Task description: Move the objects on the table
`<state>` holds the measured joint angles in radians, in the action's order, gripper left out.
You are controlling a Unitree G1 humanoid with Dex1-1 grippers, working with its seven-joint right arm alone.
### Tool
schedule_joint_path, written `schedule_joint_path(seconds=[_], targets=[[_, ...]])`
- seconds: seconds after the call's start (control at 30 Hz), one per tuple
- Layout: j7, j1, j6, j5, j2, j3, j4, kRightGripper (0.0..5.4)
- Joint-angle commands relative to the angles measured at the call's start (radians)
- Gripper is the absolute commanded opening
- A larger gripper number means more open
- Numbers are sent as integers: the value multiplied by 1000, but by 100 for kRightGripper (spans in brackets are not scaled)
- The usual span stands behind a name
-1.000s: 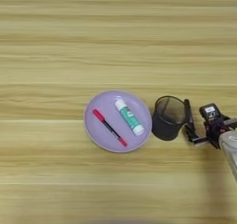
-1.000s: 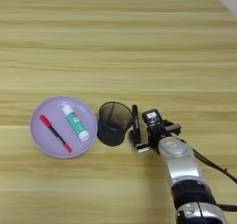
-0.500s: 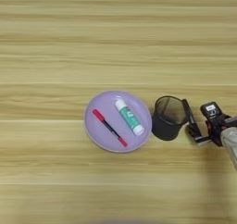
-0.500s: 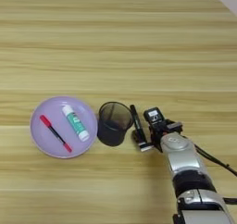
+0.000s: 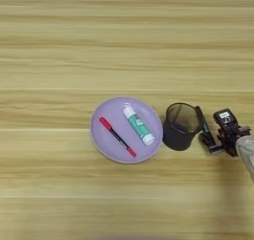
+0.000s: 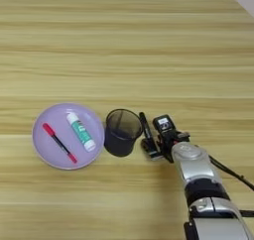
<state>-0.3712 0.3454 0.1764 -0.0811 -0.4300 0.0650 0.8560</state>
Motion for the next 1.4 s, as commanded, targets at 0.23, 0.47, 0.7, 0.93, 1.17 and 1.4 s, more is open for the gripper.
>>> schedule_joint_path(seconds=[0.23,0.47,0.7,0.93,1.17,1.4], targets=[[-37,69,44,43,-22,13,-27,324],[-36,70,50,51,-18,18,-28,244],[-33,71,51,55,-17,18,-27,170],[-19,77,49,58,-18,25,-11,101],[-12,86,42,59,-22,28,12,99],[-4,97,35,62,-34,41,40,99]])
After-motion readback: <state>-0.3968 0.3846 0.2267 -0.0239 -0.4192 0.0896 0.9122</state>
